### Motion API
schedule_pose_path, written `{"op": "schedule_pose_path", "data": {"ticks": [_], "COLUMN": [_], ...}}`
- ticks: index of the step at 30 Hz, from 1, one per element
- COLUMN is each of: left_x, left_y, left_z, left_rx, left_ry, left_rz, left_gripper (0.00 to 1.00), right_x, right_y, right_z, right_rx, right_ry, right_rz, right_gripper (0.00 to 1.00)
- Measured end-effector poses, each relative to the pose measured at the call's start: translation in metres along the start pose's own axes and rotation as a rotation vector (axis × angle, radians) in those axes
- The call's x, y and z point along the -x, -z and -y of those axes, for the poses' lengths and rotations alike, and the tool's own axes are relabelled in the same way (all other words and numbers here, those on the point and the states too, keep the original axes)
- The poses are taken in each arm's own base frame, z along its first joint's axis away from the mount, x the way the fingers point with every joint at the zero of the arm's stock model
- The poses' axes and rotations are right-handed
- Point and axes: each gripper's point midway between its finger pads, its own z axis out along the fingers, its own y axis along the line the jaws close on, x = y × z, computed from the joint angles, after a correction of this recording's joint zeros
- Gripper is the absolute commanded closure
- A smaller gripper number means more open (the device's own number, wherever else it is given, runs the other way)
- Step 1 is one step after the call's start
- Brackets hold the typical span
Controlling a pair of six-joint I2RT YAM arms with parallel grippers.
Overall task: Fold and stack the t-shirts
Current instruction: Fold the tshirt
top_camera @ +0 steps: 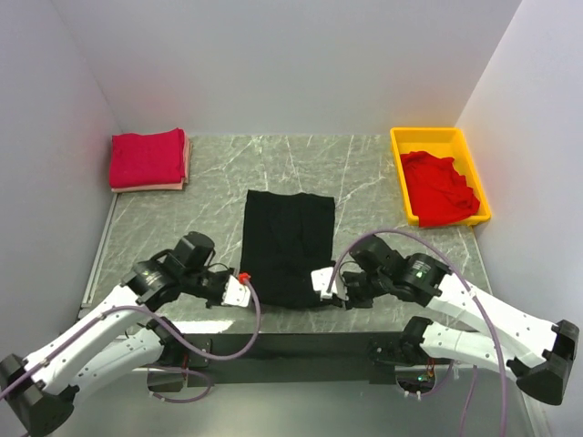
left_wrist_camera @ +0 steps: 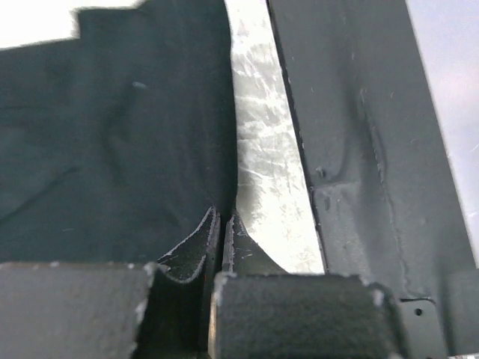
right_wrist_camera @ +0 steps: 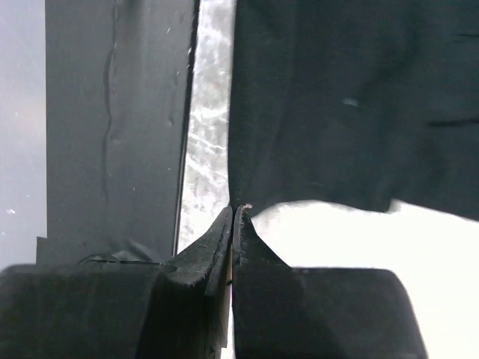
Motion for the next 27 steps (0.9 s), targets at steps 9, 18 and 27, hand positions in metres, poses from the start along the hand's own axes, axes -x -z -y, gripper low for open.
{"op": "schedule_pose_path", "data": {"ticks": [9, 18, 27], "left_x": [0.031, -0.001, -0.02], "left_y": [0.042, 0.05, 0.05], "left_z": [-0.045, -0.13, -0.23], "left_rx": [0.125, 0.162, 0.21], "left_ry": [0.065, 0.19, 0.19], "left_rz": [0.01, -0.034, -0.036], "left_gripper": [0.99, 0.99, 0.99], "right_x": [0.03, 0.015, 0.001], "right_y": [0.04, 0.043, 0.049], "right_z": [0.051, 0.133, 0.249], "right_rx": [-0.146, -0.174, -0.205], "right_ry": [-0.009, -0.033, -0.017], "right_rz": [0.028, -0.035, -0.058], "right_gripper": [1.0, 1.0, 1.0]}}
